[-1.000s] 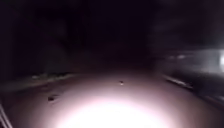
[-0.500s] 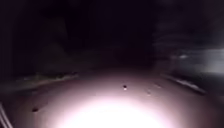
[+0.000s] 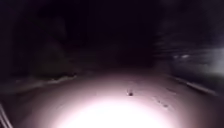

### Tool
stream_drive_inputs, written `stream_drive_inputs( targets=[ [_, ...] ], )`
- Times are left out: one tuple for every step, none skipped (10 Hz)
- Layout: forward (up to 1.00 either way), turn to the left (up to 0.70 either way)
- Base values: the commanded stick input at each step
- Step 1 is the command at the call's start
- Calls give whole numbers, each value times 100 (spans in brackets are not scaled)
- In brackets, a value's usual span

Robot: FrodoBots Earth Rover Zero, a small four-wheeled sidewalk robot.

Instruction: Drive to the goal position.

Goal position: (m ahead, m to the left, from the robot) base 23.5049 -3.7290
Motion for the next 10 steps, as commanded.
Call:
stream_drive_inputs(
  targets=[
    [100,-27],
    [100,-27],
    [100,-27],
    [100,-27],
    [100,-27],
    [100,-17],
    [100,0],
    [100,0],
    [100,0],
    [100,0]
  ],
)
